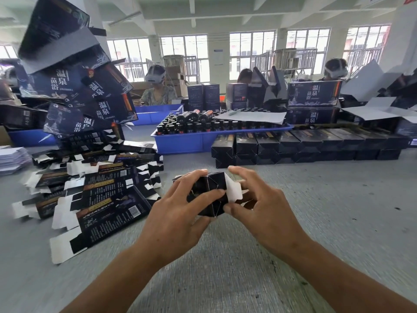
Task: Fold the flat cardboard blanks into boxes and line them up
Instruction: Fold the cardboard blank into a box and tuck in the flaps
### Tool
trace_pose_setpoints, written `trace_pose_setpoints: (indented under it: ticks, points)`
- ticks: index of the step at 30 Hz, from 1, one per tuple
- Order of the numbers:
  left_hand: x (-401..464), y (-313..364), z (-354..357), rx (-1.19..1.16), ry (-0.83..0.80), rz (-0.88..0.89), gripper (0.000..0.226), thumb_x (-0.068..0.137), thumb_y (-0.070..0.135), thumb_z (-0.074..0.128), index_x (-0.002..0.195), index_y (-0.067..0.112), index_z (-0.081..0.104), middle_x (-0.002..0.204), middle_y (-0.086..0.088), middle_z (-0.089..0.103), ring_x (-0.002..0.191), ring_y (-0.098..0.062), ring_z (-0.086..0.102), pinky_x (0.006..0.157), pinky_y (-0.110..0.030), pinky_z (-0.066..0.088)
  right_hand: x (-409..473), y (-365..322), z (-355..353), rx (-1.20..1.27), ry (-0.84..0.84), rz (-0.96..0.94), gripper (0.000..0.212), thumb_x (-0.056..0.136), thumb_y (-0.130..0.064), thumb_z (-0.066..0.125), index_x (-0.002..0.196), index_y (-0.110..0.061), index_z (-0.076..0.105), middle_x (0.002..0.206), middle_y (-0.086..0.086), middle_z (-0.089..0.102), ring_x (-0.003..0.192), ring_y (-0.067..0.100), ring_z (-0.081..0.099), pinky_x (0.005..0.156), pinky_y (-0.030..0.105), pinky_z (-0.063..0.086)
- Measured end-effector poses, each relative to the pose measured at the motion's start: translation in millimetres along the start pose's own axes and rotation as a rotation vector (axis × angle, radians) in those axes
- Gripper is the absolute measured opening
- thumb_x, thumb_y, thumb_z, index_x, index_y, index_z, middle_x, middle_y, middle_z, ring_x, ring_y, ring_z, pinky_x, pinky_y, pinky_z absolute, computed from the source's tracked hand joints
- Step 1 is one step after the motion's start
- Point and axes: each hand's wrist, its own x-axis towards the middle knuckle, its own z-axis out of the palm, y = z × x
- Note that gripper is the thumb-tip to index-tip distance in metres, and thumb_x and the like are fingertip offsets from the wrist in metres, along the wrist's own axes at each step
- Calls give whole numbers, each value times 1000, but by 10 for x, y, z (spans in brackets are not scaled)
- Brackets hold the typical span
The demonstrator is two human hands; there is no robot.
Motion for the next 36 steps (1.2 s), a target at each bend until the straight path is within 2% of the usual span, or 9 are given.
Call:
trace_pose_setpoints:
  ticks: [5, 10, 12, 15, 18, 21, 26, 31, 36]
  points:
    - [2, -7, 13, -3, 22, -9, 53, 82, 36, 67, 133, 34, 51, 149, -8, 43, 124, -30, 56, 79, -47, 62, 10, -12, 16, 98, 16, 47, 40, 84, -22, 80, 106, -42, 53, 101, -21, 68, 93, -10, 64, 73, 6, 50]
    - [2, 9, 13, -27, 75, -45, 62, 81, 39, 66, 138, 31, 43, 148, -6, 46, 124, -30, 56, 82, -44, 59, -4, -34, 12, 116, -22, 13, 33, 92, -9, 69, 117, -30, 69, 111, -20, 66, 100, -9, 61, 75, 5, 48]
    - [-1, 31, 7, -49, 92, -76, 74, 79, 42, 66, 146, 29, 36, 149, 1, 43, 127, -24, 54, 88, -39, 55, 1, -38, 10, 164, -6, 18, 28, 94, -12, 66, 113, -32, 70, 110, -22, 68, 99, -7, 63, 75, 7, 48]
    - [1, 91, 17, -54, 96, -72, 85, 78, 42, 68, 152, 25, 29, 146, 9, 38, 121, -17, 56, 88, -29, 49, 25, -37, 0, 220, 30, 76, 14, 93, -26, 68, 98, -39, 65, 93, -25, 69, 88, -7, 65, 68, 8, 48]
    - [12, 121, 34, -45, 106, -74, 91, 77, 40, 73, 154, 21, 29, 145, 10, 35, 122, -12, 50, 89, -25, 43, 52, -24, -25, 307, 31, 139, 17, 89, -27, 73, 100, -36, 65, 93, -21, 72, 81, -2, 69, 66, 13, 52]
    - [15, 122, 40, -38, 120, -76, 90, 76, 38, 76, 152, 18, 32, 144, 8, 39, 124, -12, 45, 91, -27, 42, 56, -32, -42, 365, -8, 142, 15, 89, -21, 74, 94, -35, 70, 86, -21, 74, 78, -1, 70, 67, 12, 52]
    - [23, 151, 29, -49, 98, -76, 83, 78, 42, 69, 149, 20, 34, 144, 7, 41, 127, -11, 42, 97, -26, 38, 55, -47, -44, 333, 36, 118, 20, 85, -17, 78, 85, -36, 72, 82, -23, 74, 76, -3, 70, 67, 10, 51]
    - [17, 163, 41, -44, 98, -69, 90, 73, 37, 81, 149, 19, 35, 144, 8, 40, 128, -10, 41, 102, -23, 30, 40, -60, -30, 267, 91, 117, 22, 85, -17, 78, 83, -37, 70, 81, -27, 72, 75, -6, 69, 66, 6, 49]
    - [26, 160, 53, -37, 111, -62, 90, 73, 38, 81, 148, 19, 36, 143, 9, 39, 127, -10, 42, 101, -19, 28, 40, -38, -30, 242, 77, 118, 16, 85, -20, 78, 86, -34, 71, 84, -24, 72, 77, -4, 69, 67, 8, 50]
